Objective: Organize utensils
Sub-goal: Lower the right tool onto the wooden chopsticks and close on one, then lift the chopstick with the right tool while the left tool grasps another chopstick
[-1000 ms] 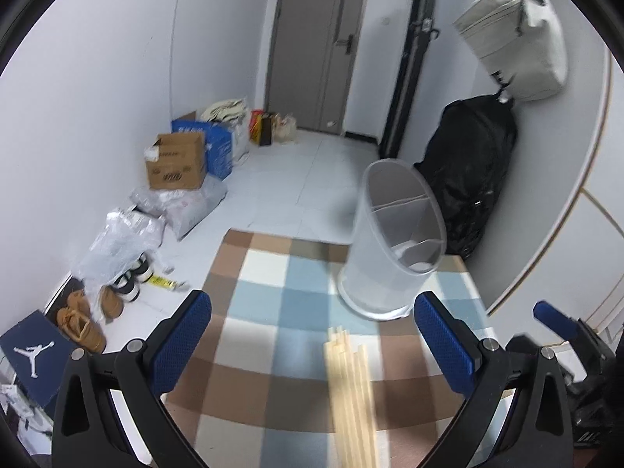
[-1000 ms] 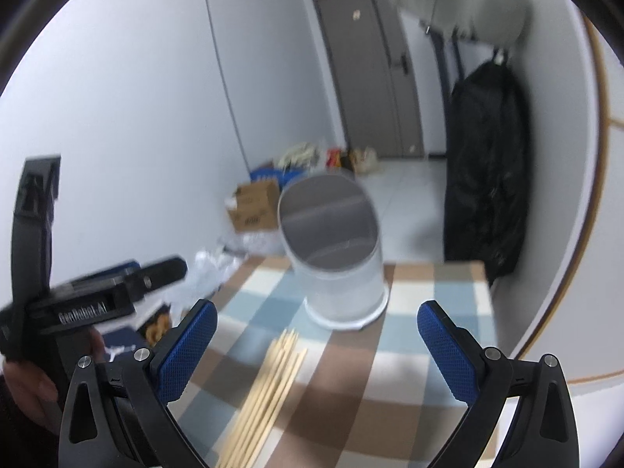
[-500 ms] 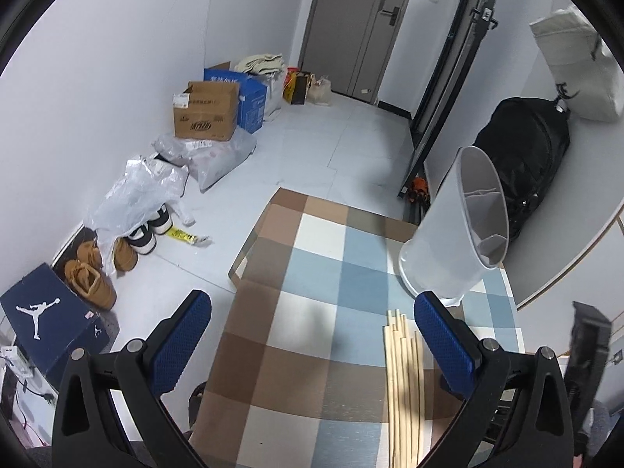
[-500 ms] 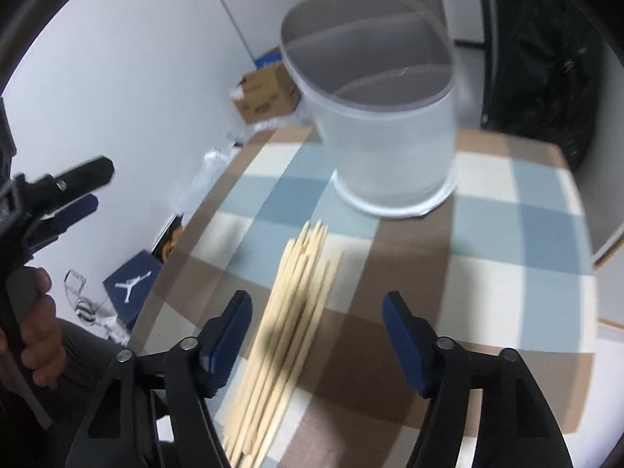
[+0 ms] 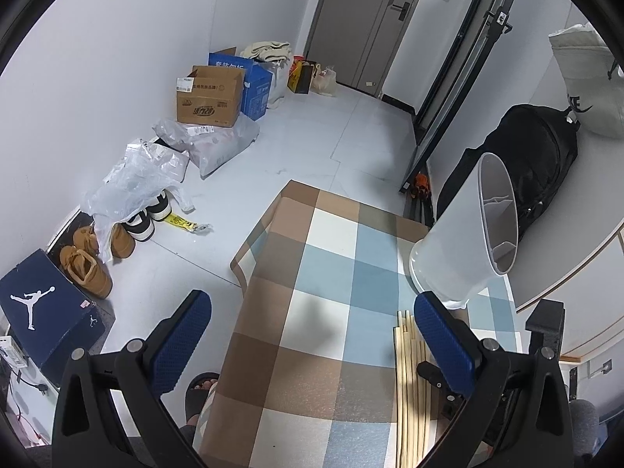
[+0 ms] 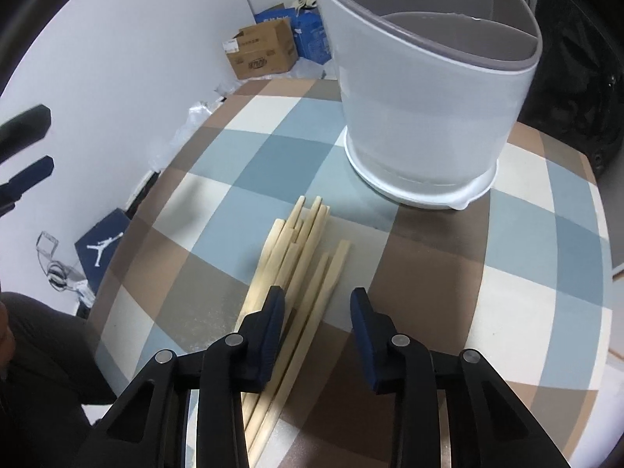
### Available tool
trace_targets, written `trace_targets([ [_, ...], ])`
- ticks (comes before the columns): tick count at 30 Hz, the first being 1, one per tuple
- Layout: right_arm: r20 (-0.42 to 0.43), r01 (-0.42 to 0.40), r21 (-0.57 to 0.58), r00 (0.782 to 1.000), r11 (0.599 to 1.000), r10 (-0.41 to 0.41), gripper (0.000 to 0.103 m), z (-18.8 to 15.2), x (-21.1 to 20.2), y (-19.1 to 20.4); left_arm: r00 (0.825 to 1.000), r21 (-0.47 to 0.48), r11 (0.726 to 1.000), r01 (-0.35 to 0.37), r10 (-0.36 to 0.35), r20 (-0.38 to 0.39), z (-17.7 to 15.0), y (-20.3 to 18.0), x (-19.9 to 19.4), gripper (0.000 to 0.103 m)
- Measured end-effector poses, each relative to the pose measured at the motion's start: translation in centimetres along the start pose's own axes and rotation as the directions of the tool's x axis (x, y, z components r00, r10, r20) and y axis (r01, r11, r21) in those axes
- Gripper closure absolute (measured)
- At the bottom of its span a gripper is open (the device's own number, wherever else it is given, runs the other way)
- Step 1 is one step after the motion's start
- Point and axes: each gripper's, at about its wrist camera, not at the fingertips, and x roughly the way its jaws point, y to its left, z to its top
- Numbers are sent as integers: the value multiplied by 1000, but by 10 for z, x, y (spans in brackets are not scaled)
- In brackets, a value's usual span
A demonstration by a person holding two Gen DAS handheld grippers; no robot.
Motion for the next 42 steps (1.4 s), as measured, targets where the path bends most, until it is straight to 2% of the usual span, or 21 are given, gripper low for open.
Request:
trace_targets([
  [2,-4,21,-19,1000,1000,-21,78,1,-1,4,1000,-3,1000,2,-2,1,0,0,0,2],
  [6,-40,76,-61,996,995,-79,83,5,8,15,1000,-5,1000,5,-5,2,1,0,-1,2],
  [9,-43,72,-27,996,997,-73,84,7,8,15,1000,-2,1000,4,-4,9,1,1,-2,2],
  [11,-47,81,-11,996,997,-81,94,9,7,12,1000,0,1000,-1,1,13,1,2,-3,2],
  [13,-44,81,9,996,997,-81,97,9,5,10,1000,-4,1000,-2,2,12,1,3,-3,2],
  [19,3,8,95,1000,995,-8,98,4,-9,-6,1000,-17,1000,12,-12,9,1,5,-3,2],
  [25,33,-71,210,997,975,65,98,0,-17,-27,1000,9,1000,10,-9,-12,-2,0,2,2],
  [31,116,-159,286,985,945,130,98,-4,-40,-42,992,73,996,43,-34,-121,-14,-14,20,2],
  [33,149,-179,283,979,942,141,98,-4,-49,-45,984,117,993,31,-10,-177,-21,-22,29,2],
  [36,204,-223,290,964,931,168,98,-5,-65,-52,964,147,987,59,-19,-264,-33,-33,42,2],
  [39,247,-271,307,949,912,198,98,-6,-73,-59,954,209,977,33,32,-297,-44,-45,52,3],
  [42,274,-302,320,937,898,218,98,-6,-79,-70,934,275,962,-3,101,-344,-57,-53,65,11],
])
